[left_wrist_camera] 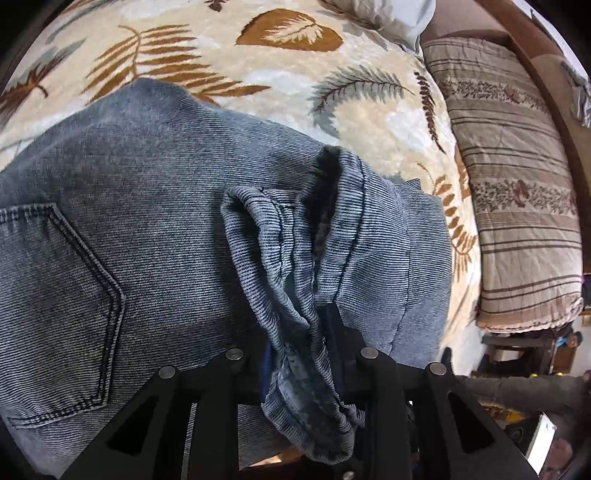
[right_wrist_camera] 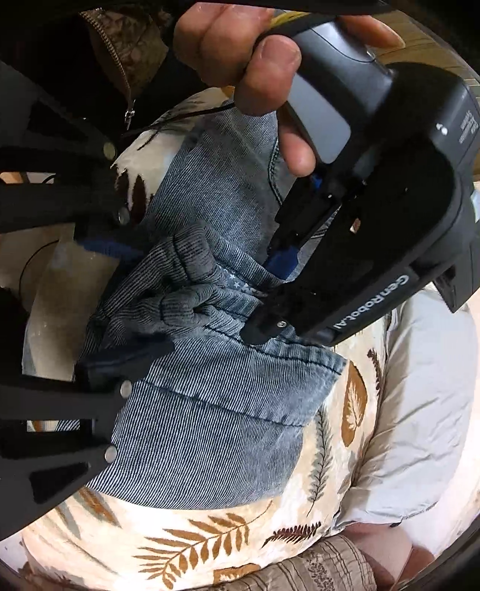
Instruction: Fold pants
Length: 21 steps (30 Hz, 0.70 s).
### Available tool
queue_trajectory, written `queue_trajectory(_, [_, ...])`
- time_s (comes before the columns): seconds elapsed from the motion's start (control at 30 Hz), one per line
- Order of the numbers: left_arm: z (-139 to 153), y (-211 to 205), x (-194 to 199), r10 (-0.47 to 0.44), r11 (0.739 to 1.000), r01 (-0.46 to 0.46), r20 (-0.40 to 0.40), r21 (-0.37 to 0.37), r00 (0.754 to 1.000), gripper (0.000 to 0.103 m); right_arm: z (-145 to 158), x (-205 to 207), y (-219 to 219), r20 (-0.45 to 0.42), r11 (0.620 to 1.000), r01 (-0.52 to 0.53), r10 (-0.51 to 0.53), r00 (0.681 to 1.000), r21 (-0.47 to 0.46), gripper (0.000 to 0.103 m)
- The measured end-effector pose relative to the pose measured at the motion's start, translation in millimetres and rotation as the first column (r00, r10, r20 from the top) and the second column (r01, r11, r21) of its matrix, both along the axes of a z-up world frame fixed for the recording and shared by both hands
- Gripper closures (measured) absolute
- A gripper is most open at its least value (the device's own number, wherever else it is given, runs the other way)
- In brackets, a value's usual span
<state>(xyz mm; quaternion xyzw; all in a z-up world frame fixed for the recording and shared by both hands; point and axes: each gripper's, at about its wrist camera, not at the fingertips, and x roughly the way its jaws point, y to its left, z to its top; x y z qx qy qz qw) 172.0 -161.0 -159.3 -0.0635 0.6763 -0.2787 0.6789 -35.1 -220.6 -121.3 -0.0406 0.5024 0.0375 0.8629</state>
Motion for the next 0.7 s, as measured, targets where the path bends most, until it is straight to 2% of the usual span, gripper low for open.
queue_trajectory(0.13, [12.5, 22.8, 5.1, 0.015, 0.999, -0.015, -0.005, -0.04, 1.0, 0.077, 16.5, -5.0, 0.0, 0.004, 1.0, -0.015, 0.015, 1.0, -0.001, 0.054])
queue_trajectory(0.23, [32.1, 43.1, 9.8, 0.056, 0.995, -0.053, 0.033, -0.088, 0.998, 0.076, 50.8, -17.5, -15.9, 0.083, 0.999, -0.006, 0.002, 0.997, 0.047, 0.043])
queue_trajectory(0.3, [40.4, 50.0, 13.0, 0.085, 0.989, -0.08, 0.04, -0.122, 0.996, 0.074, 70.7, -21.4, -35.8, 0.141, 0.994, 0.032, -0.046, 0.989, 0.1, 0.032])
queue_trajectory(0.37, [42.6, 47.8, 14.7, 0.087, 0.987, -0.082, 0.029, -0.141, 0.996, 0.072, 84.4, -18.9, -72.4, 0.176, 0.973, 0.127, -0.161, 0.971, 0.19, 0.032])
queue_trajectory(0.43, [41.0, 40.0, 16.9, 0.081, 0.988, -0.077, 0.026, -0.132, 0.996, 0.07, 78.2, -10.0, -118.5, 0.149, 0.915, 0.251, -0.309, 0.939, 0.316, 0.032])
queue_trajectory(0.47, [38.0, 33.5, 18.4, 0.072, 0.991, -0.069, 0.022, -0.118, 0.997, 0.069, 68.3, -4.5, -142.0, 0.108, 0.867, 0.317, -0.383, 0.917, 0.385, 0.032])
queue_trajectory(0.53, [29.8, 18.9, 18.9, 0.065, 0.993, -0.064, 0.004, -0.103, 0.998, 0.068, 49.1, 4.1, -168.8, 0.039, 0.793, 0.386, -0.456, 0.889, 0.47, 0.037])
queue_trajectory(0.67, [15.9, -7.2, 25.0, 0.066, 0.993, -0.068, -0.025, -0.093, 0.998, 0.064, 15.1, 17.1, -194.9, -0.051, 0.693, 0.441, -0.506, 0.861, 0.57, 0.047])
queue_trajectory(0.7, [16.4, -8.9, 25.0, 0.066, 0.992, -0.068, -0.023, -0.109, 0.998, 0.064, 8.4, 20.7, -198.3, -0.065, 0.671, 0.447, -0.513, 0.856, 0.592, 0.055])
